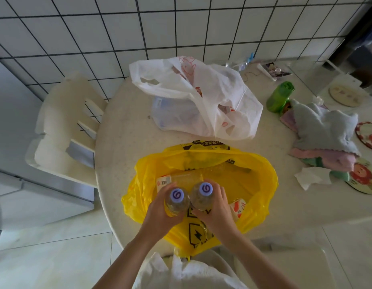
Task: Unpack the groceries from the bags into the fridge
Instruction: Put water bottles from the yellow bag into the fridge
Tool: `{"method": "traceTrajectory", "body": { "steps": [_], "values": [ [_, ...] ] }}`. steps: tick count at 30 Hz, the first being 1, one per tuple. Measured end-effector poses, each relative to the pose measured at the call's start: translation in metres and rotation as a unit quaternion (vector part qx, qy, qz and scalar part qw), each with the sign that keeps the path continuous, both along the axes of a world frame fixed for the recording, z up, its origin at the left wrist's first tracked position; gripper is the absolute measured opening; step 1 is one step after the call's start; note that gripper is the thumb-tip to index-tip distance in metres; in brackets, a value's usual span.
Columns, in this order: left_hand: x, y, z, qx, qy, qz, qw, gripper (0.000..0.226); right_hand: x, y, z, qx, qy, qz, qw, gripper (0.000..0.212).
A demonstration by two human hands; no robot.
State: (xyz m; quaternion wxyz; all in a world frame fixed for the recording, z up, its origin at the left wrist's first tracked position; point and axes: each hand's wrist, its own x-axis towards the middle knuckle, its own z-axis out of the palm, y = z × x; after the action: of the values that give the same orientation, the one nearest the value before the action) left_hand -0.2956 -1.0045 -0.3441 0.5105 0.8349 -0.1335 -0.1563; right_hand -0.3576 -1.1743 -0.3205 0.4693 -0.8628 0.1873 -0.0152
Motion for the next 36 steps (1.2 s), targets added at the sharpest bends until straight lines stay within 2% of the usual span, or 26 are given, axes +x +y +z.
{"method": "traceTrajectory", "body": {
  "steps": [3, 6, 14, 18, 22, 30, 34, 36],
  "values": [
    [-0.005, -0.006, -0.013, 0.003, 0.012, 0.034, 0.999, 0.089, -0.001, 0.004, -0.019, 0.023, 0.008, -0.044, 0.999, 0.088],
    [-0.006, -0.013, -0.019, -0.004, 0.014, 0.065, 0.998, 0.093, -0.001, 0.004, -0.037, 0.04, 0.029, -0.079, 0.996, 0.085],
    [-0.001, -0.01, -0.015, -0.009, 0.008, 0.102, 0.995, 0.065, 0.004, 0.006, -0.042, 0.036, 0.01, -0.12, 0.992, 0.062],
    [0.005, -0.011, -0.004, -0.025, 0.022, 0.117, 0.993, 0.065, 0.01, 0.004, -0.026, 0.046, -0.007, -0.142, 0.989, 0.062],
    [0.007, -0.009, 0.018, -0.07, 0.036, 0.123, 0.989, 0.075, 0.008, -0.003, -0.005, 0.069, -0.036, -0.136, 0.988, 0.066],
    [-0.019, -0.006, 0.059, -0.167, 0.043, 0.136, 0.976, 0.07, -0.025, -0.015, 0.043, 0.202, -0.101, -0.101, 0.969, 0.068],
    [-0.066, 0.0, 0.061, -0.245, 0.1, 0.184, 0.947, 0.074, -0.06, -0.019, 0.059, 0.299, -0.111, -0.057, 0.946, 0.069],
    [-0.096, 0.002, 0.06, -0.282, 0.138, 0.199, 0.929, 0.074, -0.08, -0.02, 0.06, 0.318, -0.105, -0.04, 0.942, 0.064]
  ]
}}
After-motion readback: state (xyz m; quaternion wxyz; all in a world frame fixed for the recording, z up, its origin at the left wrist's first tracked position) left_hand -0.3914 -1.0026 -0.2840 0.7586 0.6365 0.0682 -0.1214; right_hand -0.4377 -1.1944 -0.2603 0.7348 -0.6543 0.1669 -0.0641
